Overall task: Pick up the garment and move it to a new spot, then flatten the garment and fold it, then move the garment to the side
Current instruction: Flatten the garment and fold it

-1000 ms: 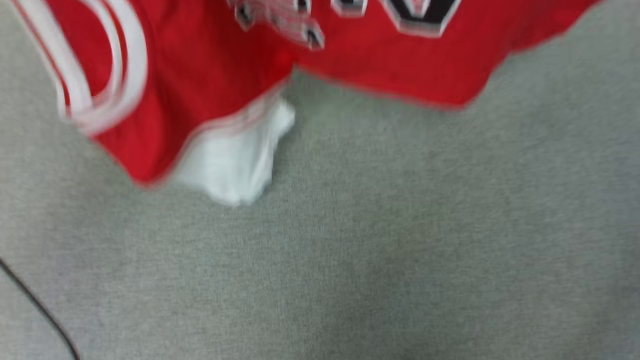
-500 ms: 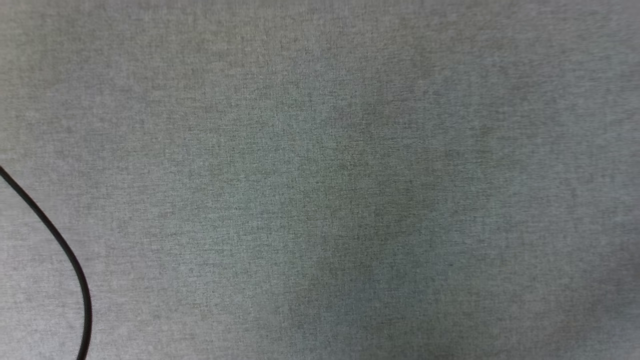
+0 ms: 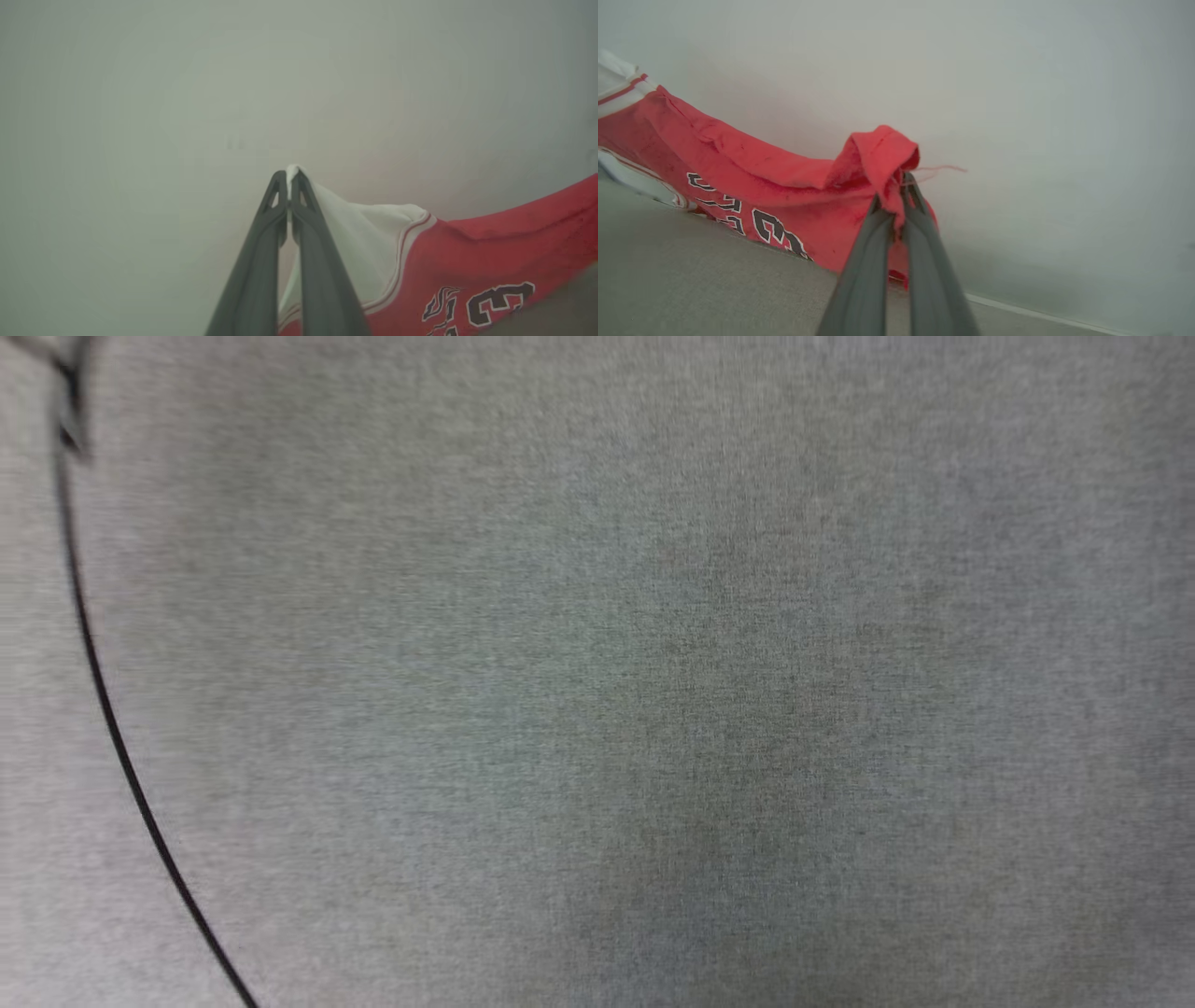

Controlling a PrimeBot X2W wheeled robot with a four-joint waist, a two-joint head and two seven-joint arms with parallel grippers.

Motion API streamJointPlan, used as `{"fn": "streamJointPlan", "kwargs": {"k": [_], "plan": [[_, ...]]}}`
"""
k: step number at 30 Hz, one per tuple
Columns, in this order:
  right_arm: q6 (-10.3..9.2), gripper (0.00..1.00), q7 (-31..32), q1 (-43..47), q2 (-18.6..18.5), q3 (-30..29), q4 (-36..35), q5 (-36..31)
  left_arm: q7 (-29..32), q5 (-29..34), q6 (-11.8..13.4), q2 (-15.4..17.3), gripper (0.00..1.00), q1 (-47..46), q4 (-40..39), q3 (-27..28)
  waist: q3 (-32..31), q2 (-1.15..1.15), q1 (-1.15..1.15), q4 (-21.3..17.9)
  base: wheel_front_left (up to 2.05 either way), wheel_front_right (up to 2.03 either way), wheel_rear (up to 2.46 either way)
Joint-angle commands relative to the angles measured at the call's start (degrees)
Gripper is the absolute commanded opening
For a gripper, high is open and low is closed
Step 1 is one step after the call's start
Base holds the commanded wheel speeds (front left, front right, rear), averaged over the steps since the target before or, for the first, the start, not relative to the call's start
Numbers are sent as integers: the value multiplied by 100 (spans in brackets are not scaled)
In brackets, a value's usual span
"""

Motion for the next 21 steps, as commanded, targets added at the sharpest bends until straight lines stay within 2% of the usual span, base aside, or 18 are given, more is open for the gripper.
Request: {"fn": "streamJointPlan", "kwargs": {"k": [1,10,16,21], "plan": [[-4,0,-100,257,-4,59,48,61,-58,-19,-16,-25,0,277,-43,-25,-203,0,-1,67,0,0,0],[-4,0,-406,2201,-177,498,140,645,-88,55,-29,-73,0,2781,-924,-229,-1190,0,-1,190,0,0,0],[-4,0,-372,3408,-364,831,21,1151,-81,-126,67,127,0,4455,-1364,-389,-1925,0,-1,179,0,0,0],[-4,0,-219,4280,-539,986,-199,1643,258,-382,104,515,0,5743,-1886,-508,-2473,0,-1,176,0,0,0]]}}
